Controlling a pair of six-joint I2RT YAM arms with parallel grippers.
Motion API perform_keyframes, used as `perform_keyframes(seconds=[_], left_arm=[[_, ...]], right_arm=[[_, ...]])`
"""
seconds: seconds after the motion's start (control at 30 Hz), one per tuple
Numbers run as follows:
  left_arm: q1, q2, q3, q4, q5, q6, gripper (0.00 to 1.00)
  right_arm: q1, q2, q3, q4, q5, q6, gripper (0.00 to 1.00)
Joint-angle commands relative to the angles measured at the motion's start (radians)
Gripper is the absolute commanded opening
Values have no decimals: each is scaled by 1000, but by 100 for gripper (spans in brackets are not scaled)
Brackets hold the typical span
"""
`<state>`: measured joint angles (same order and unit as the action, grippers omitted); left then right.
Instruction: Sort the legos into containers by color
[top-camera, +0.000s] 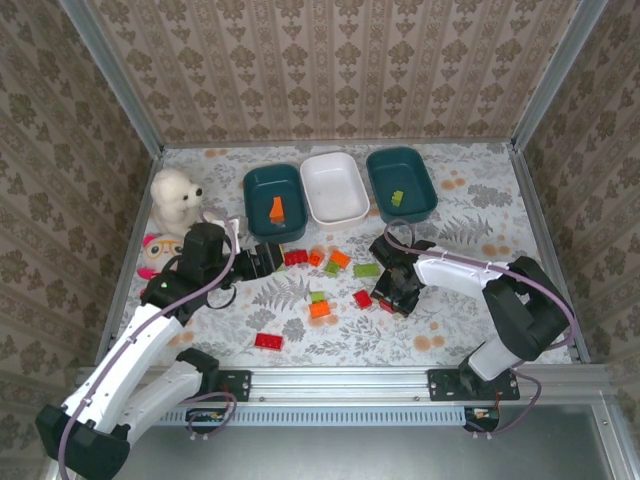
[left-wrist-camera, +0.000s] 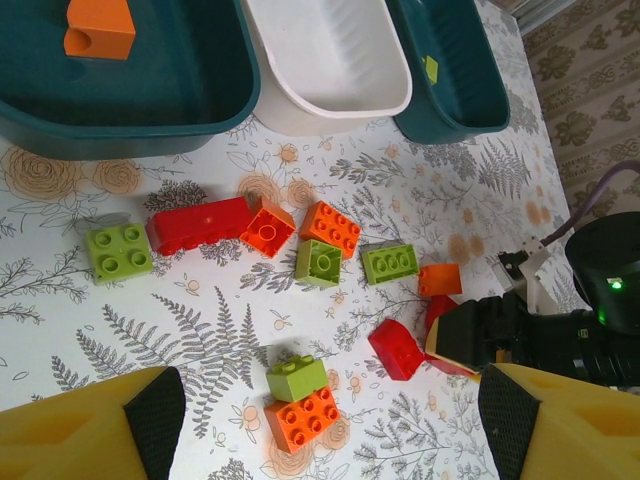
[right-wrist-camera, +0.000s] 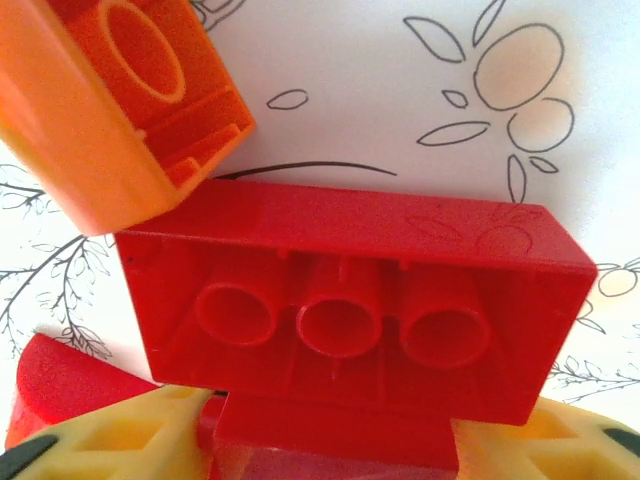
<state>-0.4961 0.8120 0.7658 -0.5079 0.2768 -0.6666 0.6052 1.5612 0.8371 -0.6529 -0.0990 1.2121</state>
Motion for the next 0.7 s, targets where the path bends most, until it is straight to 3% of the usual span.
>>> perform_keyframes(seconds=[0.0,0.13,0.33,0.47,0.67], left_arm=[[-5,13,13,-3,11,-5,80],[-6,17,28,-13,3,-1,80],[-7,30,75,-31,-49,-24,80],[-8,52,98,-1,-104,-60,79],[-1,152,178,7,-165,-92,79]], right_arm=[[4,2,26,-13,34,3,44],[30,-69,92,-99,65,-39,36],[64,-142,355,-253,177,-180,35],[34,19,585,-217,196,-305,35],[-14,385,991,-199,169,-450,34]])
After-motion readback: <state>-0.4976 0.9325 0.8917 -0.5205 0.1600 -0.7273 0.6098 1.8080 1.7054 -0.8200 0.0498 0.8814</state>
